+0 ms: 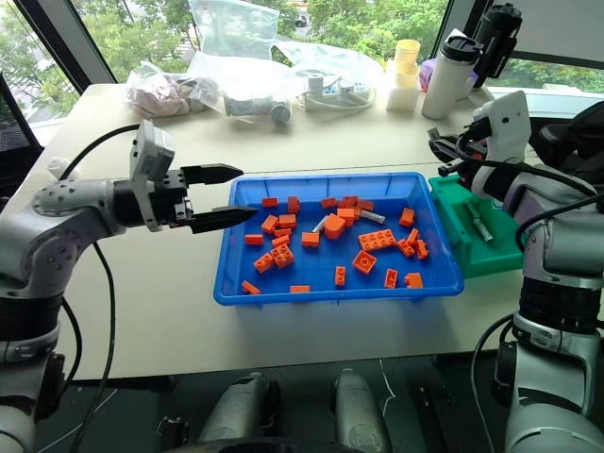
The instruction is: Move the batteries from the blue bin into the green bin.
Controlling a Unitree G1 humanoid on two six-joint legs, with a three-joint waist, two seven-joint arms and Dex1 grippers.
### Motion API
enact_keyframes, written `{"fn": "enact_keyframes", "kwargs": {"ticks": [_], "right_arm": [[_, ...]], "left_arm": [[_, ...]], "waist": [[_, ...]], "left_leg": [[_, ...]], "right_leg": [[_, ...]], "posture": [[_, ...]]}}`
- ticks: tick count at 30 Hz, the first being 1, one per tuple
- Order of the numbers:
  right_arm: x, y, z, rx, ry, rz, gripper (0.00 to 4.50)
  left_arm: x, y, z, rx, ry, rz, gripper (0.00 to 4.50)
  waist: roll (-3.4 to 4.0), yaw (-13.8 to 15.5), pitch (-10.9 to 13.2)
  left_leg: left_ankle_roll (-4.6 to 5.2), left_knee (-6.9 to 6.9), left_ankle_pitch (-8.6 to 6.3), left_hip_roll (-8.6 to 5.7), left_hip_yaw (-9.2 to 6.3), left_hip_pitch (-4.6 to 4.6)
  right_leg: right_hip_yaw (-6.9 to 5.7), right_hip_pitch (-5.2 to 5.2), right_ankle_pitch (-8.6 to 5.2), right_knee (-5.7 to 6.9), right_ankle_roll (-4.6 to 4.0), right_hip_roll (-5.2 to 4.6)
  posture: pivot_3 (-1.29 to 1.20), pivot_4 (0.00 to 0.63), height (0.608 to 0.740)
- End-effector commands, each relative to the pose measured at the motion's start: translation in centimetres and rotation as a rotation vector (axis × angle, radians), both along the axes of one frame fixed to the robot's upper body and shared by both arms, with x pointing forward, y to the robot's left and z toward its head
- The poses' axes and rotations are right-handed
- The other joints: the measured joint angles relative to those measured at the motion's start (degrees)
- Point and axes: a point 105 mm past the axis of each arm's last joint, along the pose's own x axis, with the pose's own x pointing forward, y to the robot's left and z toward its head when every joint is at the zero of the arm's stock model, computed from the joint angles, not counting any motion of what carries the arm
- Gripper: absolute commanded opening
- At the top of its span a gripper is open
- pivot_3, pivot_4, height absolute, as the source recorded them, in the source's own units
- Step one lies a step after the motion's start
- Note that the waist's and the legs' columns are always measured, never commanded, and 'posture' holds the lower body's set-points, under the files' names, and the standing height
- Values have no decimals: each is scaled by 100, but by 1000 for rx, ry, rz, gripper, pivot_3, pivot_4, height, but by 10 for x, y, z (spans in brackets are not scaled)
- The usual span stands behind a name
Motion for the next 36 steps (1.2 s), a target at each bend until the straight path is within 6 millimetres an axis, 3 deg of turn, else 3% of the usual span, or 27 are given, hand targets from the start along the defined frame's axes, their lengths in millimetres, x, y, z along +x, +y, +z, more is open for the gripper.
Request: {"fn": "enact_keyframes", "kwargs": {"ticks": [1, 12, 17, 20, 22, 25, 28, 31, 36], "right_arm": [[-13, -17, -4, -21, 19, -138, 19], [-22, -48, -34, -20, 162, -298, 19], [-21, -59, -33, -40, 173, -338, 2532], [-19, -65, -19, -38, 127, -357, 4114], [-16, -63, 3, -52, 49, -340, 4114], [-8, -29, 35, -5, -51, -161, 4114], [-8, 31, 41, 9, -27, 127, 4114], [-7, 78, 22, -1, 67, 303, 4114], [-4, 118, -18, -19, 179, 427, 4114]], "left_arm": [[6, -10, -1, 8, -49, -11, 4500], [6, -14, -13, 72, -65, -37, 4500], [4, -12, -13, 73, -64, -37, 4500], [5, -8, -10, 67, -65, -24, 4500], [6, -4, -7, 67, -64, -17, 4500], [-2, 2, -10, 110, -47, -50, 4500], [-7, 15, -7, 146, -24, -61, 4500], [-13, 34, -1, 193, -12, -45, 4500], [-31, 45, -1, 251, 29, -62, 4500]], "waist": [[0, -21, 0], [1, 3, 0], [1, -4, 0], [1, -7, 0], [1, -15, 0], [3, -64, 1], [4, -107, 1], [1, -139, 1], [2, -113, 2]], "left_leg": [[0, 0, 0, 1, 1, 0], [1, 1, 0, 1, 3, 0], [1, 1, 0, 1, 3, 1], [1, 2, 0, 2, 3, 1], [1, 1, 0, 1, 3, 1], [1, 0, 0, 6, 3, 2], [2, -6, 0, 14, 1, 4], [3, -7, -1, 18, -5, 3], [3, -5, -1, 10, -3, -2]], "right_leg": [[1, 0, 0, 0, 0, 2], [5, 0, 0, -2, 1, 6], [5, 0, 0, -2, 1, 7], [4, 0, 0, -2, 1, 7], [5, 0, 0, -2, 1, 7], [5, -2, 0, -2, 1, 13], [4, -2, 0, -2, 1, 20], [-1, -1, 0, -4, 0, 22], [-1, -1, 0, -7, 0, 11]], "posture": [[0, 150, 740], [0, 150, 740], [0, 150, 740], [0, 150, 740], [0, 150, 740], [0, 150, 740], [0, 150, 740], [0, 150, 740], [0, 150, 740]]}}
